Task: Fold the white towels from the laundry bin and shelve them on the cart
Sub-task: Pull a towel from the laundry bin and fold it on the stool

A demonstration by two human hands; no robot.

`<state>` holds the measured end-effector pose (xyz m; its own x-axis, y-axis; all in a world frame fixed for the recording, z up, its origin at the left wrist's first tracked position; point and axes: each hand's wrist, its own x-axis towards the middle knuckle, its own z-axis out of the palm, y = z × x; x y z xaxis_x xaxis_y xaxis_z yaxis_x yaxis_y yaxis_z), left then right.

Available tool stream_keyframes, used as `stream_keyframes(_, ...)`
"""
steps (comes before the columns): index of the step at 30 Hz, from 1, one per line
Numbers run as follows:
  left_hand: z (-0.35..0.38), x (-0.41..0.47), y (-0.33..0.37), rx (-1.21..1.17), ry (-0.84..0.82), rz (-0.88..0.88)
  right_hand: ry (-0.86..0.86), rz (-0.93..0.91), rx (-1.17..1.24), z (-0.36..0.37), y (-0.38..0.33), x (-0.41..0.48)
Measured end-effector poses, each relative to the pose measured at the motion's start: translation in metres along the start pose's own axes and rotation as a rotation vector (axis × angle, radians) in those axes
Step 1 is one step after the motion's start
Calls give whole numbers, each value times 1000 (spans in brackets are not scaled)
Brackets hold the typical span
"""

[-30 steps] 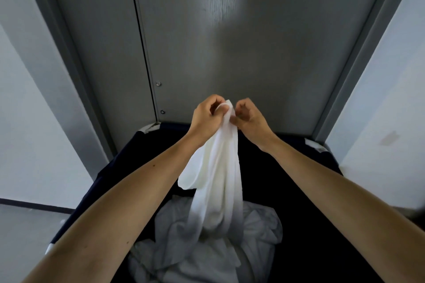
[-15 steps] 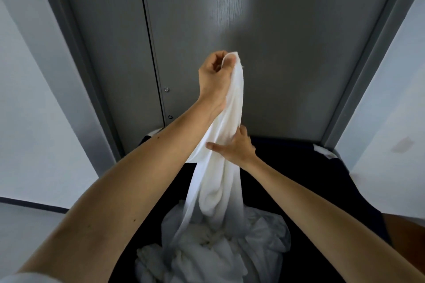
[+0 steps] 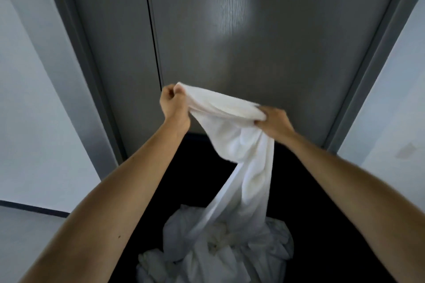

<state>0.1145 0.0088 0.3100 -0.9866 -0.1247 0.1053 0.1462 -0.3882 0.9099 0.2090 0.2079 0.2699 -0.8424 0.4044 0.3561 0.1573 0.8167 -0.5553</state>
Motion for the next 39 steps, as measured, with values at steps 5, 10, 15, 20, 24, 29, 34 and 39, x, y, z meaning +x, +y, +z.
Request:
stream_keyframes(5, -6, 8, -1, 49, -5, 0, 122, -292, -170, -74, -49, 51)
stream_keyframes(10, 2, -11, 21, 214, -159, 266, -152, -77, -378, -34, -30, 18)
stream_keyframes(15, 15, -58, -12, 562, -564, 649, -275, 25, 406, 25, -39, -39)
stream_keyframes(20, 15, -55, -29, 683, -596, 617, -65, 162, 1071, 31, -48, -61)
stream_keyframes(24, 16, -53, -35, 741, -612, 476, -156, 126, 682, 42, -37, -60)
stream_keyframes(29, 20, -46, -29, 570, -465, 477, -238, 183, 428, 48, -25, -58)
stream_keyframes(34, 14, -18, -5, 436, -152, 534, -242, 267, 105, 51, 11, -61)
stream_keyframes(39, -27, 16, -29, 377, 216, 251, -187, 343, -7, 23, 43, -44)
